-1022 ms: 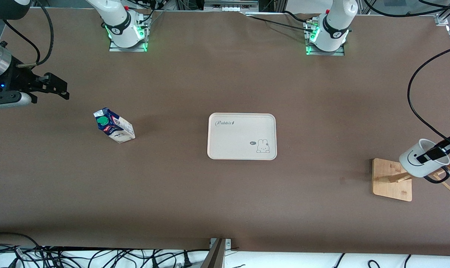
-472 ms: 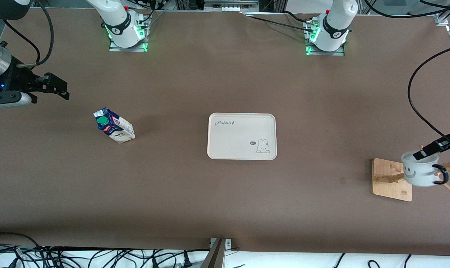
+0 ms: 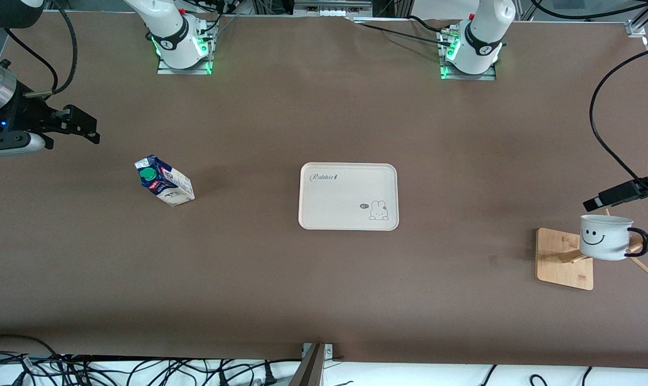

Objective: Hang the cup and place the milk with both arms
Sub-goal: 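Open the left gripper and draw it back from the hanging mug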

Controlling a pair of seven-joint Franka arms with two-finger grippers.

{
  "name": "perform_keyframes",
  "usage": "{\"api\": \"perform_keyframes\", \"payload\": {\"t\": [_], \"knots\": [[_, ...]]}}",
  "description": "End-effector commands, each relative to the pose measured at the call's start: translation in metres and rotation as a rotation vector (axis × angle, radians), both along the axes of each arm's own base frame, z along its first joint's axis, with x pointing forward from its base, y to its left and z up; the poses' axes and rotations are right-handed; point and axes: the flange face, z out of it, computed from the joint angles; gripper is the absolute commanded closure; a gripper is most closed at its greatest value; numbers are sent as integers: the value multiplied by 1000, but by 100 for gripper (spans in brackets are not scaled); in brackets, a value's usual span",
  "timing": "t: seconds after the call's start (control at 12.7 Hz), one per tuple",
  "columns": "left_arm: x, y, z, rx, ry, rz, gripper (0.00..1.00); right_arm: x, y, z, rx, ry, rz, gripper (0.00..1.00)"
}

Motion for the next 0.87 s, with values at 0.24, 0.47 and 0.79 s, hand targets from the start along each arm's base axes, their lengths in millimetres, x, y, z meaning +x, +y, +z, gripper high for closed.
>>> {"api": "perform_keyframes", "payload": {"t": [0.24, 0.47, 0.79], "knots": [[-32, -78, 69, 238, 30, -205, 0, 1, 0, 4, -6, -9, -1, 0], [-48, -121, 67, 349, 40, -370, 0, 2, 0, 3, -6, -8, -1, 0], [-48, -132, 65, 344, 70, -417, 0, 2, 0, 3, -6, -8, -1, 0]]}}
